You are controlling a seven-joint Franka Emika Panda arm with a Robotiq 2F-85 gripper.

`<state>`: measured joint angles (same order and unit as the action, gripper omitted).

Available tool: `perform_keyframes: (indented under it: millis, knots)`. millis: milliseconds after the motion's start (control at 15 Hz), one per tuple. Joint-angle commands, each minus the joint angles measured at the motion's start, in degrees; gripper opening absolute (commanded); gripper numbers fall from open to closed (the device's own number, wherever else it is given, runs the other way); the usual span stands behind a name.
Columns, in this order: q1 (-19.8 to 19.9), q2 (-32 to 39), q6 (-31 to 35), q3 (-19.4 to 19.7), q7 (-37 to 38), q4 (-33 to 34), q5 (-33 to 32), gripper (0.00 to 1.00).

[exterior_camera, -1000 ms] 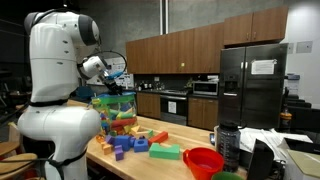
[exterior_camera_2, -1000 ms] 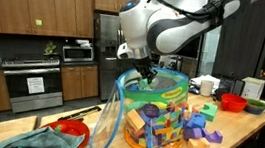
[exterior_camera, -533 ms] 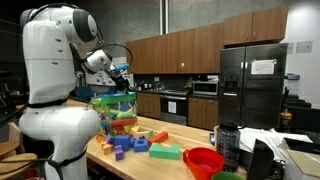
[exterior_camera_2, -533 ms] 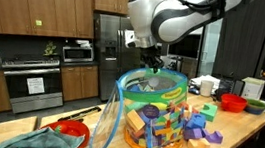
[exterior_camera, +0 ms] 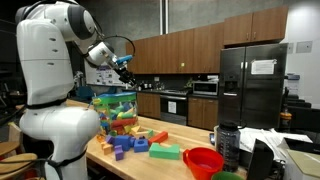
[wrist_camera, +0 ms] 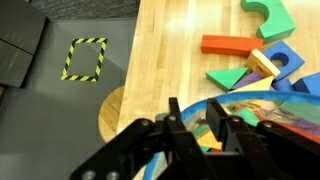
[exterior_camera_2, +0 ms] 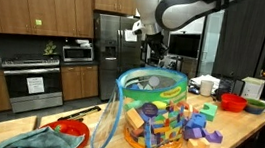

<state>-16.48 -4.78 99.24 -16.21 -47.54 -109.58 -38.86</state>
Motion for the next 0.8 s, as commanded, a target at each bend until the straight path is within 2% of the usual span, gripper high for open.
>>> perform_keyframes:
  millis: [0, 133, 333, 400, 467, 733]
  knots:
    - [0.4, -1.4, -2.4, 0.4, -1.9, 1.0, -2.1, 0.10]
    - [0.4, -1.6, -3.1, 0.5, -1.7, 1.3, -2.8, 0.10]
    - [-0.3, -1.9, -0.8, 0.1, 0.2, 0.0, -0.4, 0.10]
    - [-0.7, -1.7, -0.2, -0.3, 1.0, -0.7, 1.0, 0.60]
    - [-0.2, -0.6, -1.7, -0.1, -0.1, 1.1, -0.5, 0.37]
    - [-0.9, -0.6, -1.2, -0.7, 0.9, 0.3, 0.5, 0.59]
